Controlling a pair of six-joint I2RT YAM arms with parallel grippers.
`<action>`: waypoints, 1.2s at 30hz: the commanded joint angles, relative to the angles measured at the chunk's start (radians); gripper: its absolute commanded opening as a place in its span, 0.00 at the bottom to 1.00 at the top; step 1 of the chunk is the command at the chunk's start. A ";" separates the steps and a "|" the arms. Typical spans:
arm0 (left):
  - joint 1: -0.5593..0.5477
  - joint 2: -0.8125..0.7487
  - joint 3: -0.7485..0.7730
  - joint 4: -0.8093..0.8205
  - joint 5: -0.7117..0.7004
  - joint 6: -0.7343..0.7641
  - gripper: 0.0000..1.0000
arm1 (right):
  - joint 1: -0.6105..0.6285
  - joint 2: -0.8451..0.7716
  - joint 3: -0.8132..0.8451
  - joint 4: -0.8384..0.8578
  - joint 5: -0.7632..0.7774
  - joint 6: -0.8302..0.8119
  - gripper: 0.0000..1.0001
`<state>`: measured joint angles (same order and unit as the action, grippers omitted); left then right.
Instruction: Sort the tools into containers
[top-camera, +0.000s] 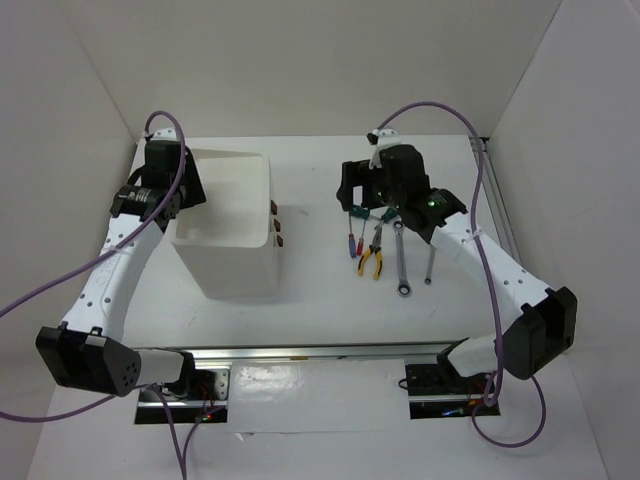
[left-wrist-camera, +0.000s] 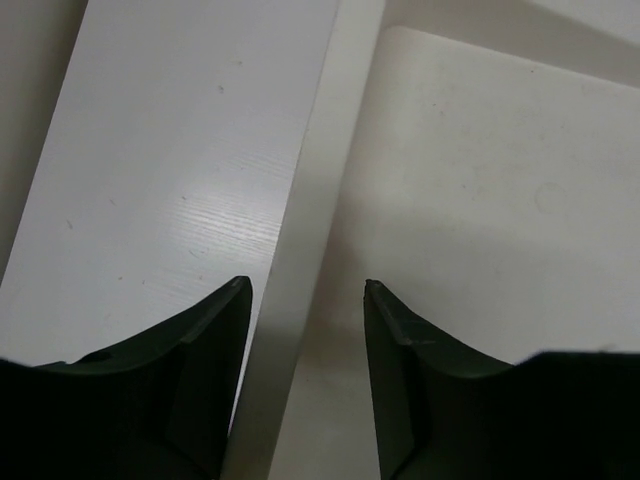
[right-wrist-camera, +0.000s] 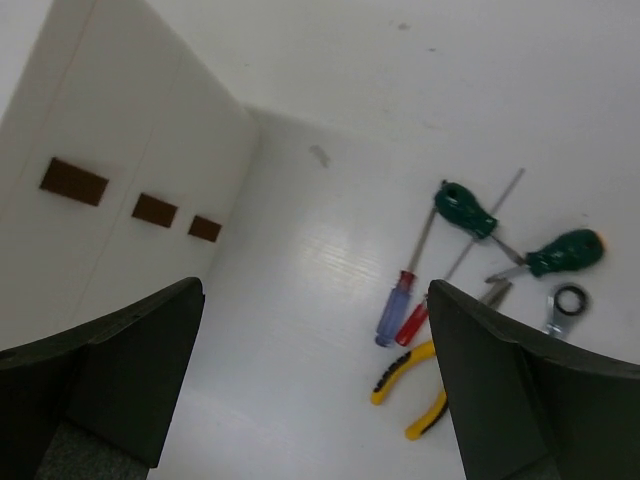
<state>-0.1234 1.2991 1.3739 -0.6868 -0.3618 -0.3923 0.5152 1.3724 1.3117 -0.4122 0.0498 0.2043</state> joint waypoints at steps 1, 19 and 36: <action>-0.013 0.002 -0.013 0.018 -0.006 -0.002 0.57 | 0.011 -0.021 -0.057 0.258 -0.218 0.044 1.00; -0.061 -0.027 -0.084 0.018 -0.115 -0.002 0.51 | 0.081 0.160 -0.279 0.797 -0.668 0.175 0.96; -0.061 -0.037 -0.156 0.056 -0.051 -0.002 0.69 | 0.062 0.356 -0.275 1.082 -0.781 0.245 0.88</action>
<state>-0.1764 1.2575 1.2682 -0.5465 -0.4622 -0.3973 0.5850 1.6848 1.0073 0.5331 -0.6823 0.4210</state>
